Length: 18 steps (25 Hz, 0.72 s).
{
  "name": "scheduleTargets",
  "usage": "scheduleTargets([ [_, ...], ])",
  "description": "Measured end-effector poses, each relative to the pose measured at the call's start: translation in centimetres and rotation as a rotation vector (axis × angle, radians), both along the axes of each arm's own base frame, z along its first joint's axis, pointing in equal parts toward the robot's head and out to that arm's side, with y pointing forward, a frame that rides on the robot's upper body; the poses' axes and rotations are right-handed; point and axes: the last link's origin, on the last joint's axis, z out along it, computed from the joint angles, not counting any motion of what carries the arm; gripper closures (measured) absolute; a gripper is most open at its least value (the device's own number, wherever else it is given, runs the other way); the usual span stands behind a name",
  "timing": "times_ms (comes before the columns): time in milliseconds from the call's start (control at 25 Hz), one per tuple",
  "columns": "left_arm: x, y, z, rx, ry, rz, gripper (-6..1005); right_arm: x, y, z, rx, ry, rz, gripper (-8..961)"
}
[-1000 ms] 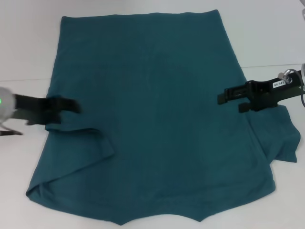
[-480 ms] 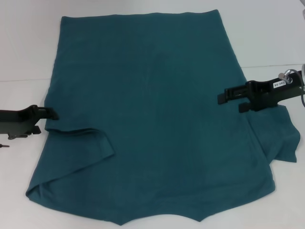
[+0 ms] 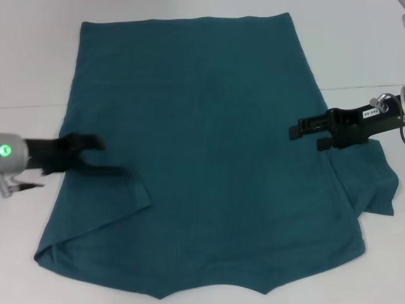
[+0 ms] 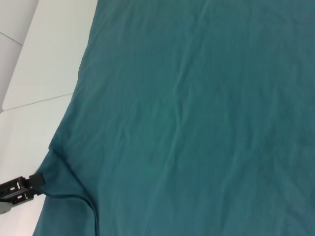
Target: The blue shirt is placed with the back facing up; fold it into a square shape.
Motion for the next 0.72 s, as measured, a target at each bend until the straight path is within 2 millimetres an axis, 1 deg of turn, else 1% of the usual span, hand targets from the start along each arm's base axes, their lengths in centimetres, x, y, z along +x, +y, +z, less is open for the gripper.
scheduleTargets([
  [40,0.5,0.1,-0.2,-0.003,-0.014,-0.022,284,0.0,0.0,0.0,0.000,0.000,0.001,11],
  [160,3.0,0.2,-0.1,-0.004,-0.128,-0.162,283,0.1,0.0,0.0,0.001,-0.002,0.004,11],
  [240,3.7,0.0,0.7,0.032,-0.198,-0.218,283,0.1,-0.1,0.0,0.001,-0.004,0.007,11],
  [320,3.3,-0.1,1.5,0.065,-0.229,-0.215,284,0.2,-0.2,0.0,0.000,-0.005,0.009,11],
  [480,2.1,-1.0,2.2,0.052,-0.241,-0.186,285,0.4,-0.1,0.1,0.009,-0.011,0.014,11],
  [560,1.7,-1.8,2.5,0.022,-0.253,-0.196,286,0.3,-0.1,0.1,0.011,-0.018,0.032,11],
  [720,1.2,-4.6,3.3,-0.091,-0.240,-0.276,287,0.3,0.1,0.8,0.043,-0.036,0.080,11],
])
